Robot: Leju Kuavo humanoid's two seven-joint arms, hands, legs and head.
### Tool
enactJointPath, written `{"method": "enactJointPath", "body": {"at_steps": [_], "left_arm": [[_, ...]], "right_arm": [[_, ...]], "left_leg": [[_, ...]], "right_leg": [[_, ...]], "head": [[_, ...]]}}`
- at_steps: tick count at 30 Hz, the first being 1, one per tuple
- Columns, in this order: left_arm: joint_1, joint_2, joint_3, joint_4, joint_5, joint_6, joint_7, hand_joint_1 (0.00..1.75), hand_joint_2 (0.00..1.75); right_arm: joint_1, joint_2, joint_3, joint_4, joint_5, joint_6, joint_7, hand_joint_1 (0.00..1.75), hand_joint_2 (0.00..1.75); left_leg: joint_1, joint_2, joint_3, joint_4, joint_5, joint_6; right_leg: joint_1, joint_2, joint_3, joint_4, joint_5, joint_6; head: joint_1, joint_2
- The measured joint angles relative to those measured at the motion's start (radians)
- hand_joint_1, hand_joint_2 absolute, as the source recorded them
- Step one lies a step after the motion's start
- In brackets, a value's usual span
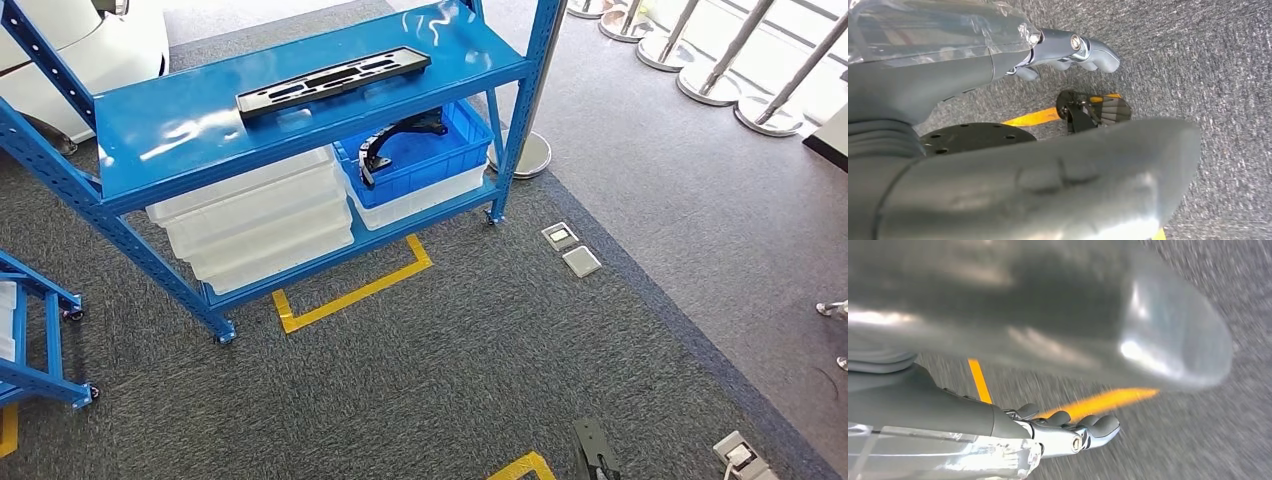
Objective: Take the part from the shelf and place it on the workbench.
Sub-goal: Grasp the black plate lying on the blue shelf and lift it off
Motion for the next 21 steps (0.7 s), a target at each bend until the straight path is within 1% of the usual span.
{"method": "enactJointPath", "body": {"at_steps": [12, 16, 21], "left_arm": [[-0.021, 0.000, -0.140, 0.027, 0.073, 0.035, 0.001, 0.00, 0.00], [-0.026, 0.000, -0.180, 0.034, 0.093, 0.046, 0.004, 0.00, 0.00], [-0.031, 0.000, -0.219, 0.042, 0.113, 0.057, 0.012, 0.00, 0.00]], "right_arm": [[-0.100, -0.170, 0.008, -0.176, 0.291, 0.008, 0.139, 0.00, 0.00], [-0.169, -0.213, 0.008, -0.245, 0.397, 0.033, 0.177, 0.00, 0.00], [-0.281, -0.251, 0.008, -0.319, 0.526, 0.071, 0.217, 0.00, 0.00]], "left_leg": [[0.001, -0.001, 0.000, 0.000, 0.000, 0.000], [0.001, -0.001, 0.000, 0.000, 0.001, 0.000], [0.001, -0.002, 0.001, 0.001, 0.002, 0.000]], "right_leg": [[-0.001, -0.001, 0.001, 0.000, 0.000, 0.000], [-0.001, -0.002, 0.001, 0.000, 0.001, 0.000], [-0.001, -0.003, 0.001, 0.001, 0.002, 0.000]], "head": [[-0.001, 0.000], [-0.002, 0.000], [-0.001, 0.000]]}}
